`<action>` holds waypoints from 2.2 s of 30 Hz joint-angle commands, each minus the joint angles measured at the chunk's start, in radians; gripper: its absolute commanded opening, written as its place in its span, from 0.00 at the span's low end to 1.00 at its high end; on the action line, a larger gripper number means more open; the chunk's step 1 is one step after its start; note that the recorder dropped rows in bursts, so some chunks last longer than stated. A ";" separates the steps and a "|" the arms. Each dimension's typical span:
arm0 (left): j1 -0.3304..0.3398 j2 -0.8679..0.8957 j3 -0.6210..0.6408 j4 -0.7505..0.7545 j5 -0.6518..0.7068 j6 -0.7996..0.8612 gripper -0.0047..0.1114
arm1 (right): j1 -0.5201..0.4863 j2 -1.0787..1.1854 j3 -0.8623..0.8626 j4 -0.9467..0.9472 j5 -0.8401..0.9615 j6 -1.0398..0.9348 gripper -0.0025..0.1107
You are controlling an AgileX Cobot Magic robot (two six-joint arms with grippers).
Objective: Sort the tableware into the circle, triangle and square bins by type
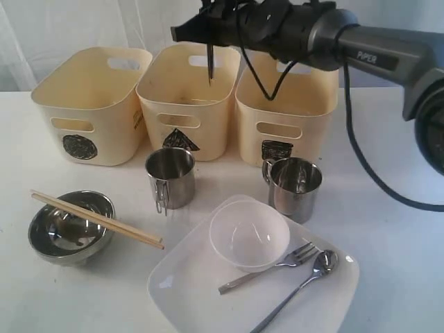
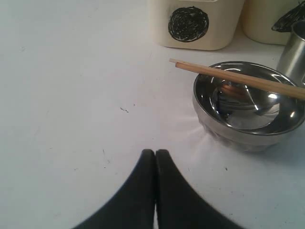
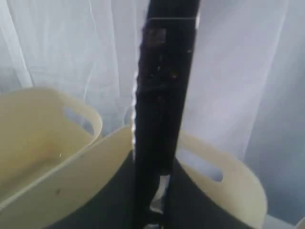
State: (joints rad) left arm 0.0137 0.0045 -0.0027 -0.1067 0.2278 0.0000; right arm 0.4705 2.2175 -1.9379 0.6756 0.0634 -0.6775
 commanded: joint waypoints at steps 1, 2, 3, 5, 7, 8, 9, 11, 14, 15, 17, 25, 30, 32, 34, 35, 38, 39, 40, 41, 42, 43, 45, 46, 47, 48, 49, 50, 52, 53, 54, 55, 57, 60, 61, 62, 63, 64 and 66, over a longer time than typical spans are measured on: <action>0.002 -0.004 0.003 -0.008 0.005 0.000 0.04 | 0.000 0.025 -0.029 0.027 0.043 -0.038 0.02; 0.002 -0.004 0.003 -0.008 0.005 0.000 0.04 | 0.000 0.025 -0.034 0.027 0.043 -0.064 0.02; 0.002 -0.004 0.003 -0.008 0.005 0.000 0.04 | 0.000 0.025 -0.039 0.027 0.048 -0.078 0.02; 0.002 -0.004 0.003 -0.008 0.005 0.000 0.04 | 0.000 0.025 -0.041 0.027 0.054 -0.078 0.02; 0.002 -0.004 0.003 -0.008 0.005 0.000 0.04 | 0.000 0.025 -0.041 0.027 0.059 -0.078 0.03; 0.002 -0.004 0.003 -0.008 0.005 0.000 0.04 | 0.000 0.025 -0.043 0.031 0.067 -0.078 0.06; 0.002 -0.004 0.003 -0.008 0.005 0.000 0.04 | 0.000 0.025 -0.045 0.031 0.084 -0.078 0.08; 0.002 -0.004 0.003 -0.008 0.005 0.000 0.04 | -0.002 0.025 -0.056 0.031 0.144 -0.078 0.17; 0.002 -0.004 0.003 -0.008 0.005 0.000 0.04 | -0.002 0.025 -0.056 0.031 0.175 -0.078 0.35; 0.002 -0.004 0.003 -0.008 0.005 0.000 0.04 | -0.002 0.025 -0.056 0.031 0.175 -0.078 0.39; 0.002 -0.004 0.003 -0.008 0.005 0.000 0.04 | -0.002 0.025 -0.056 0.031 0.167 -0.078 0.49; 0.002 -0.004 0.003 -0.008 0.005 0.000 0.04 | -0.010 -0.098 -0.056 -0.005 0.266 -0.080 0.50; 0.002 -0.004 0.003 -0.008 0.005 0.000 0.04 | -0.037 -0.202 -0.054 -0.144 0.756 -0.026 0.50; 0.002 -0.004 0.003 -0.008 0.005 0.000 0.04 | -0.050 -0.215 -0.050 -0.240 0.959 0.034 0.49; 0.002 -0.004 0.003 -0.008 0.005 0.000 0.04 | -0.062 -0.217 -0.050 -0.256 1.158 0.039 0.42; 0.002 -0.004 0.003 -0.008 0.005 0.000 0.04 | -0.062 -0.217 -0.050 -0.256 1.158 0.039 0.39; 0.002 -0.004 0.003 -0.008 0.005 0.000 0.04 | -0.062 -0.237 0.006 -0.268 1.158 0.136 0.33; 0.002 -0.004 0.003 -0.008 0.005 0.000 0.04 | -0.062 -0.239 0.013 -0.268 1.158 0.136 0.33; 0.002 -0.004 0.003 -0.008 0.005 0.000 0.04 | -0.062 -0.239 0.021 -0.268 1.158 0.136 0.33; 0.002 -0.004 0.003 -0.008 0.005 0.000 0.04 | -0.062 -0.239 0.029 -0.268 1.158 0.136 0.33; 0.002 -0.004 0.003 -0.008 0.005 0.000 0.04 | -0.062 -0.239 0.039 -0.268 1.158 0.141 0.33; 0.002 -0.004 0.003 -0.008 0.005 0.000 0.04 | -0.062 -0.239 0.051 -0.268 1.158 0.150 0.33; 0.002 -0.004 0.003 -0.008 0.005 0.000 0.04 | -0.062 -0.239 0.074 -0.270 1.158 0.169 0.33; 0.002 -0.004 0.003 -0.008 0.005 0.000 0.04 | -0.062 -0.239 0.087 -0.270 1.158 0.171 0.33; 0.002 -0.004 0.003 -0.008 0.005 0.000 0.04 | -0.062 -0.239 0.103 -0.270 1.158 0.181 0.33; 0.002 -0.004 0.003 -0.008 0.005 0.000 0.04 | -0.062 -0.244 0.141 -0.271 1.158 0.186 0.33; 0.002 -0.004 0.003 -0.008 0.005 0.000 0.04 | -0.062 -0.251 0.159 -0.276 1.158 0.186 0.33; 0.002 -0.004 0.003 -0.008 0.005 0.000 0.04 | -0.062 -0.261 0.182 -0.285 1.158 0.186 0.32; 0.002 -0.004 0.003 -0.008 0.005 0.000 0.04 | -0.062 -0.286 0.221 -0.304 1.158 0.186 0.28; 0.002 -0.004 0.003 -0.008 0.005 0.000 0.04 | -0.062 -0.305 0.241 -0.317 1.158 0.186 0.25; 0.002 -0.004 0.003 -0.008 0.005 0.000 0.04 | -0.062 -0.326 0.260 -0.326 1.158 0.186 0.21; 0.002 -0.004 0.003 -0.008 0.005 0.000 0.04 | -0.062 -0.345 0.275 -0.335 1.158 0.186 0.18; 0.002 -0.004 0.003 -0.008 0.005 0.000 0.04 | -0.062 -0.399 0.313 -0.336 1.158 0.186 0.10; 0.002 -0.004 0.003 -0.008 0.005 0.000 0.04 | -0.062 -0.475 0.382 -0.332 1.158 0.190 0.03; 0.002 -0.004 0.003 -0.008 0.005 0.000 0.04 | -0.062 -0.500 0.404 -0.332 1.158 0.190 0.02; 0.002 -0.004 0.003 -0.008 0.005 0.000 0.04 | -0.062 -0.524 0.433 -0.332 1.158 0.190 0.02; 0.002 -0.004 0.003 -0.008 0.005 0.000 0.04 | -0.062 -0.546 0.464 -0.332 1.158 0.193 0.02; 0.002 -0.004 0.003 -0.008 0.005 0.000 0.04 | -0.062 -0.566 0.496 -0.332 1.158 0.193 0.02; 0.002 -0.004 0.003 -0.008 0.005 0.000 0.04 | -0.062 -0.597 0.555 -0.332 1.158 0.193 0.02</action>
State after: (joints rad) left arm 0.0137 0.0045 -0.0027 -0.1067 0.2286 0.0000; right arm 0.4176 1.6642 -1.4486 0.3496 1.2172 -0.4908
